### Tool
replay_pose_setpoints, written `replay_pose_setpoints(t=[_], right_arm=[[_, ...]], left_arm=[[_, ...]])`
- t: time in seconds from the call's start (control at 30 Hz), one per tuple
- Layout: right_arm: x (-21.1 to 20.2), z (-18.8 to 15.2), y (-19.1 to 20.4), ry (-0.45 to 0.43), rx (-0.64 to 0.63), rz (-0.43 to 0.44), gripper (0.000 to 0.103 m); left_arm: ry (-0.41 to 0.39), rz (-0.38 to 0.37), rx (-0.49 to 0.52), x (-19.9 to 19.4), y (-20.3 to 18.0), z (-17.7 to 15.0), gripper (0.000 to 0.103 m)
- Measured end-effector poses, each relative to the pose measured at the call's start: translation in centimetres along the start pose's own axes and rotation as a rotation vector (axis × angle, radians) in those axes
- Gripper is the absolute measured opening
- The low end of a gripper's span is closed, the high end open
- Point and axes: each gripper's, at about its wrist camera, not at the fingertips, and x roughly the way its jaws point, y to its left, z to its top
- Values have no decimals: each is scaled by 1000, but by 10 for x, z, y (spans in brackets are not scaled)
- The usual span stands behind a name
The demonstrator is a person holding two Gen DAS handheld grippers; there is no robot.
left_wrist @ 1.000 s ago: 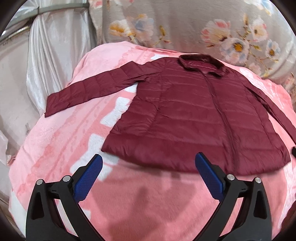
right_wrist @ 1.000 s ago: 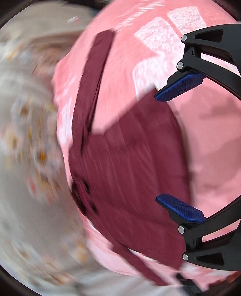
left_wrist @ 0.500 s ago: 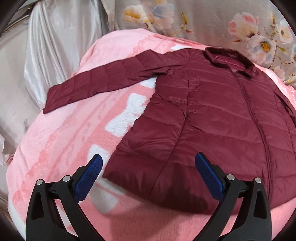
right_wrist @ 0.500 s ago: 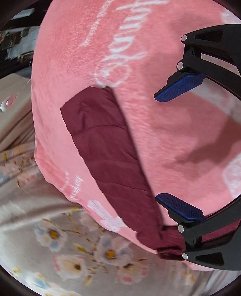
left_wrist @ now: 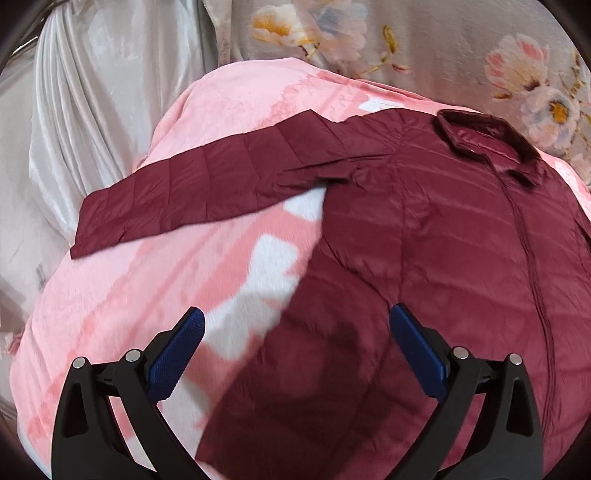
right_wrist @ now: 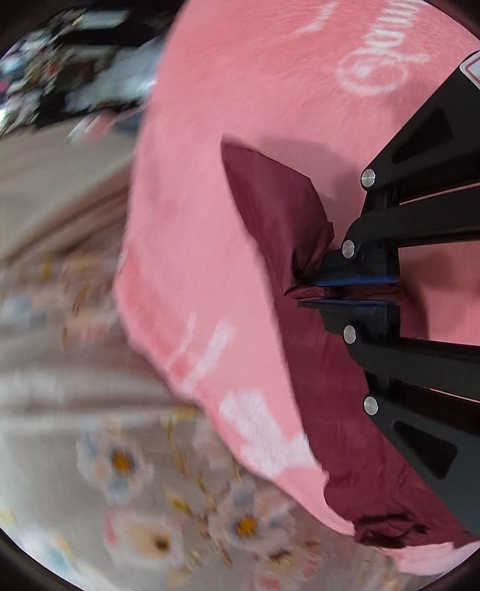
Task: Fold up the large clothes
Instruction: 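Grasp the jacket sleeve with the right tool and lift it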
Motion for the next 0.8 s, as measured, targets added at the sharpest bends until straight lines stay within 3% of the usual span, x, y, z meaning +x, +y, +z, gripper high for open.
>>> replay_pose_setpoints(t=[0.1, 0.2, 0.27, 0.37, 0.47, 0.6, 0.7, 0.77, 0.8], right_arm=[[-27, -5, 98, -33, -207, 165, 6], [-50, -34, 186, -13, -393, 334, 6], [-65, -74, 251, 38, -539, 465, 6], [-78, -140, 314, 149, -687, 618, 6], [-84, -203, 354, 253, -795, 715, 6], [-81, -269, 381, 365, -900, 761, 10], [-87, -306, 386, 424, -962, 771, 24], [-89, -303, 384, 438, -946, 800, 49], [-94, -293, 376, 433, -904, 829, 56]], left_arm=[[10, 27, -8, 14, 0, 6, 98], [36, 36, -16, 27, 1, 4, 98], [56, 33, -19, 35, 2, 2, 98], [74, 22, -25, 43, 5, -3, 98], [83, -2, -42, 48, 9, -6, 98], [85, -22, -54, 52, 10, -7, 98], [92, -51, -61, 52, 12, -6, 98], [100, -94, -78, 50, 15, -4, 98], [100, -129, -91, 47, 17, -1, 98]])
